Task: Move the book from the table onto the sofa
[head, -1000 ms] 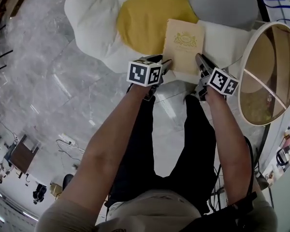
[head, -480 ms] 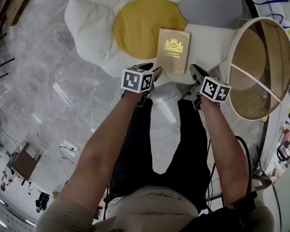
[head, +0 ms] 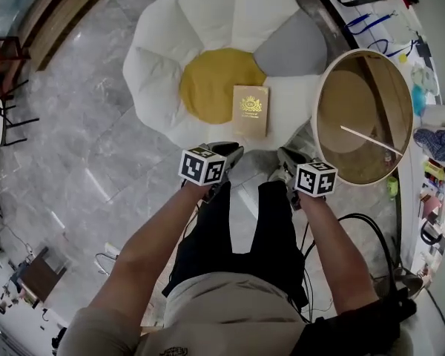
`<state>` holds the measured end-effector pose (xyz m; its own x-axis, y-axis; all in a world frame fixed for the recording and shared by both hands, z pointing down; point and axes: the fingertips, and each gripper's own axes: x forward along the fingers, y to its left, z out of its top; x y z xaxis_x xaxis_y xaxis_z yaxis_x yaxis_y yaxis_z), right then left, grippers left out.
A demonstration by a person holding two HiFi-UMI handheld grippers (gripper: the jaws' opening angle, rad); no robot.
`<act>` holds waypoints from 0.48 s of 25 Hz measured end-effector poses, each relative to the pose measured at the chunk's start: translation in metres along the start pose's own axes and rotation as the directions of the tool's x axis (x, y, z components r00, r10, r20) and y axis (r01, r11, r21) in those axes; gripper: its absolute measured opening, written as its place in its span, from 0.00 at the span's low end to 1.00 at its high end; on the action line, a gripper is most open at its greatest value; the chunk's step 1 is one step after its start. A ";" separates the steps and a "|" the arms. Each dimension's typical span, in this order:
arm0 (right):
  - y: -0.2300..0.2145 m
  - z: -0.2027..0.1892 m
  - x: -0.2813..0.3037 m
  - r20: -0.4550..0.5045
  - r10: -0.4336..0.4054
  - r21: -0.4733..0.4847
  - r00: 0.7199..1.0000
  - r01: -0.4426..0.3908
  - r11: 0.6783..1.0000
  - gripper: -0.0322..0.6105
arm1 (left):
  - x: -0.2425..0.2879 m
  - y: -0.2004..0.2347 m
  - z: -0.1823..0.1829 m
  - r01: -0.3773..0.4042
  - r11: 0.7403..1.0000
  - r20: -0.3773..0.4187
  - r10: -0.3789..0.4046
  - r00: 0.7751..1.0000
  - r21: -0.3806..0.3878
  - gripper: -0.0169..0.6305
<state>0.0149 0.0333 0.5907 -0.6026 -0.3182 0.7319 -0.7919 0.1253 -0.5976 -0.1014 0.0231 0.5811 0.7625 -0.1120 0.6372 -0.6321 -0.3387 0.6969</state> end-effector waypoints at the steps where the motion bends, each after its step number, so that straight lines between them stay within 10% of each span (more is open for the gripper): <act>1: 0.012 0.003 -0.013 0.005 0.008 -0.007 1.000 -0.008 1.000 0.07 | -0.010 -0.013 0.005 0.019 1.000 0.005 -0.019 1.000 0.011 0.12; 12: 0.130 0.025 -0.160 0.139 0.065 -0.100 0.988 -0.051 0.994 0.07 | -0.119 -0.170 0.041 0.173 0.959 -0.004 -0.176 0.984 0.223 0.04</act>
<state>0.0110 0.0773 0.3876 -0.6330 -0.4371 0.6389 -0.7661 0.2349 -0.5983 -0.0788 0.0557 0.3735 0.8613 -0.0464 0.5059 -0.4441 -0.5524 0.7054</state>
